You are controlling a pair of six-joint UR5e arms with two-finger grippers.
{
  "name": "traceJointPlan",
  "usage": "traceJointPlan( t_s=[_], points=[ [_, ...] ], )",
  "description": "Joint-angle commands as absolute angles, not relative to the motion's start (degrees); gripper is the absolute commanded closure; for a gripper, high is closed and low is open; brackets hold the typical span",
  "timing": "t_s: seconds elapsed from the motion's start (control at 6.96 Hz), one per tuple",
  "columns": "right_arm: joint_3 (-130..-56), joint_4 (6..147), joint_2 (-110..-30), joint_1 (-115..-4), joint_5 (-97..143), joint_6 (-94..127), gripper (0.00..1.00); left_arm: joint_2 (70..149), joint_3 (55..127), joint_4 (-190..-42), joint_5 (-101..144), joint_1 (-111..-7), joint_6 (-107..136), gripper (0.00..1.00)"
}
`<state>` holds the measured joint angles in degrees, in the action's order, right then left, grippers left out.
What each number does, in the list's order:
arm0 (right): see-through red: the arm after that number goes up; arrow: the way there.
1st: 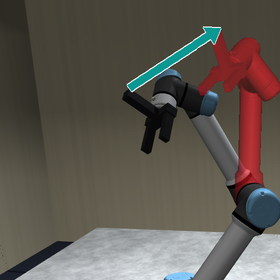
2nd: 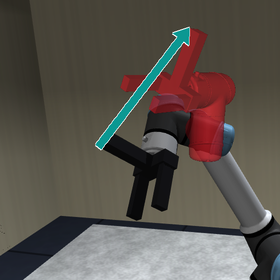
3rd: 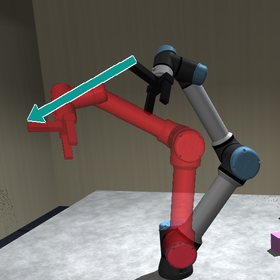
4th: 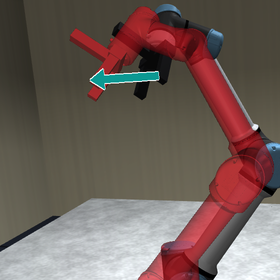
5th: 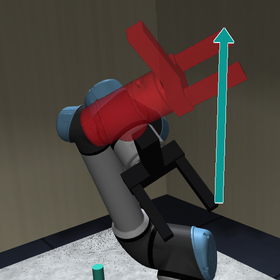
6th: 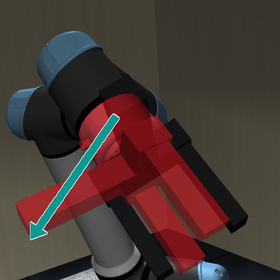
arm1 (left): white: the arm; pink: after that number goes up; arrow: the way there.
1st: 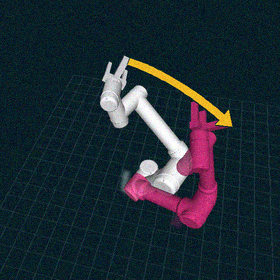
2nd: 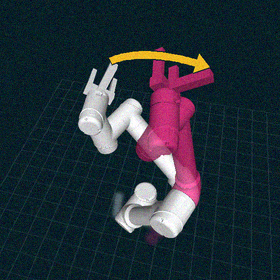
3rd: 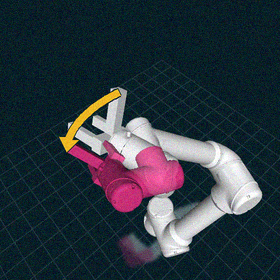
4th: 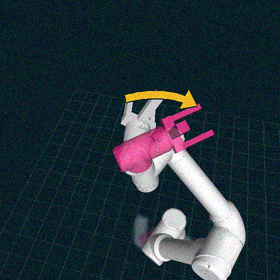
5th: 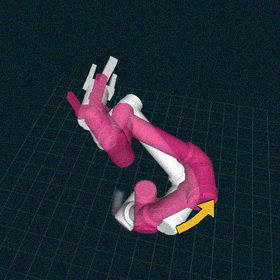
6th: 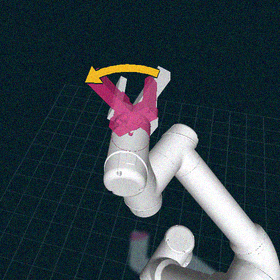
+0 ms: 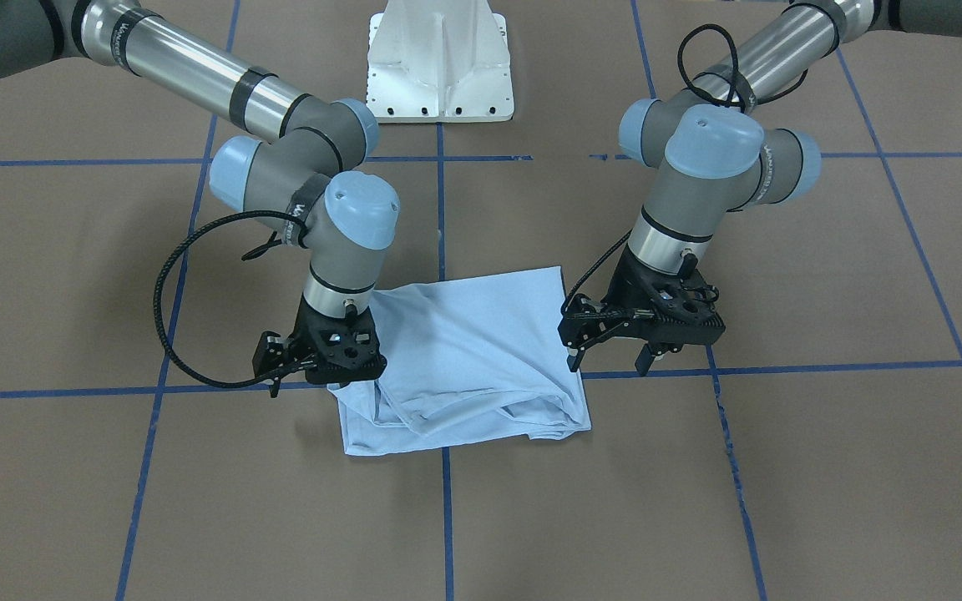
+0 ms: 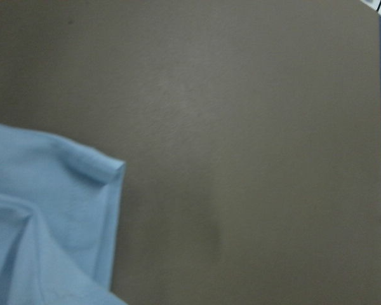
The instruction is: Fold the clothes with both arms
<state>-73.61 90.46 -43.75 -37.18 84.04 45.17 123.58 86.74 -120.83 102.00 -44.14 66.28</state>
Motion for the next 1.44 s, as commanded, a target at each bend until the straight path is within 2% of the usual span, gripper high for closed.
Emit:
traceJointPlan(
  t_s=[0.0,0.43,0.58,0.86,1.01,1.29],
  points=[
    [-69.1,87.1,-43.8,-43.1,84.3,40.6,0.00,123.7,87.5,-120.8,102.0,-44.1,68.0,0.00],
    [-69.2,78.4,-43.6,-47.0,96.1,39.5,0.00,123.6,88.3,-120.6,102.2,-44.1,67.8,0.00],
    [-70.6,77.4,-43.6,-50.1,104.9,39.6,0.00,123.3,91.4,-118.8,103.0,-44.3,67.2,0.00],
    [-79.2,78.0,-52.0,-58.8,116.8,37.2,0.00,118.1,107.7,-102.5,105.7,-45.7,53.3,0.00],
    [-82.4,80.7,-56.0,-64.0,120.5,28.1,0.00,116.7,114.3,-93.8,106.0,-49.1,45.3,0.00],
    [-86.3,92.6,-59.9,-75.3,124.2,6.8,0.00,112.1,119.3,-84.3,112.7,-60.4,26.5,0.00]
  ],
)
